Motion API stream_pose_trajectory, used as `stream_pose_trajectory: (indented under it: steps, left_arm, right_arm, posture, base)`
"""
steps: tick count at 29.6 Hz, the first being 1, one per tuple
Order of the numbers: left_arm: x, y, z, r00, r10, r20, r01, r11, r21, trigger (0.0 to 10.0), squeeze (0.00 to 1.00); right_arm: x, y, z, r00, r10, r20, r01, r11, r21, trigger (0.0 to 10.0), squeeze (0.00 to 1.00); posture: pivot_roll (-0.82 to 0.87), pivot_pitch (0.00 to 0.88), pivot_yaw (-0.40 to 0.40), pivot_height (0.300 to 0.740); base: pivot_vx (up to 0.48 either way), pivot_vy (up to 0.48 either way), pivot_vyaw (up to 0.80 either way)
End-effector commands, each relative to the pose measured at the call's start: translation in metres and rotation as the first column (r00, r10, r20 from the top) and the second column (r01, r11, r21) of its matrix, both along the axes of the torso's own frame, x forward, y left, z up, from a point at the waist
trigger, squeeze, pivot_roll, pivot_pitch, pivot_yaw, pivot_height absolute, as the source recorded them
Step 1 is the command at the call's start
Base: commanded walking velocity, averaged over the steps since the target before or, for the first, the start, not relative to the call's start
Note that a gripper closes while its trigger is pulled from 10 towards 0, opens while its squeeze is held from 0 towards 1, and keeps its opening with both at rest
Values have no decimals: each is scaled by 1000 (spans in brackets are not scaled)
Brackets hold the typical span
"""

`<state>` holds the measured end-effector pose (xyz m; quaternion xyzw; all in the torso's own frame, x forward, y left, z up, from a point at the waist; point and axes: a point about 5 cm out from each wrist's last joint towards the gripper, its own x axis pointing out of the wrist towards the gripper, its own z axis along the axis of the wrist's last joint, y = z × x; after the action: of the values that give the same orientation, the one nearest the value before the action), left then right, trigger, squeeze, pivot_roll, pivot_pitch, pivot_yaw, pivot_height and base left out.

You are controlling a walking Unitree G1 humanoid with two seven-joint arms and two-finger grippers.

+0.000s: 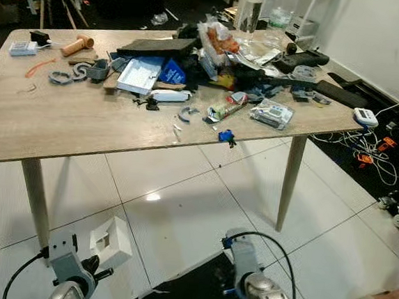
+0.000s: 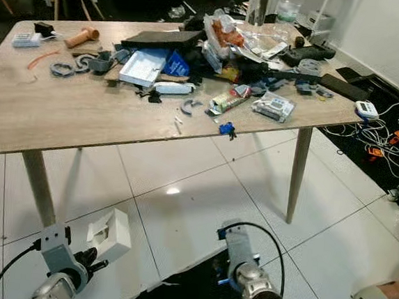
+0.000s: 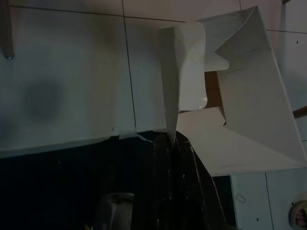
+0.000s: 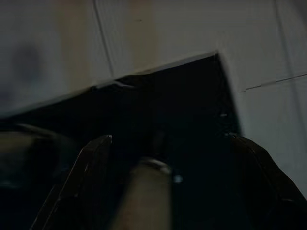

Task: Picking trash to rubbish bin

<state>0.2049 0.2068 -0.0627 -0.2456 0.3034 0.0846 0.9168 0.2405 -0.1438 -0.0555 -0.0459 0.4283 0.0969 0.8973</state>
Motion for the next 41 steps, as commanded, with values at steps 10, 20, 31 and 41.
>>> stream_pose_trajectory:
  steps: [10, 20, 31, 41]
  left_arm:
    - [-70, 2, -34, 965, 63, -255, -61, 998, 15, 10000, 0]
    - [-91, 4, -40, 947, 45, -319, -36, 999, 35, 10000, 0]
    - [-72, 1, -35, 960, 5, -281, 5, 999, 35, 10000, 0]
    - [-80, 3, -38, 950, 23, -310, -11, 999, 44, 10000, 0]
  right_arm:
    - [-49, -50, -26, 976, -149, -159, 128, 983, -134, 10000, 0]
    - [-77, -75, -34, 962, -151, -229, 90, 963, -255, 10000, 0]
    - [-71, -65, -34, 967, -119, -223, 58, 963, -262, 10000, 0]
    - [-74, -70, -34, 965, -116, -236, 48, 961, -273, 10000, 0]
  posture:
    - [39, 74, 29, 740]
    - [38, 69, 35, 740]
    - [37, 75, 42, 740]
    - [37, 79, 42, 740]
  base:
    - [0, 0, -721]
    - [0, 0, -800]
    - [0, 0, -800]
    - [0, 0, -800]
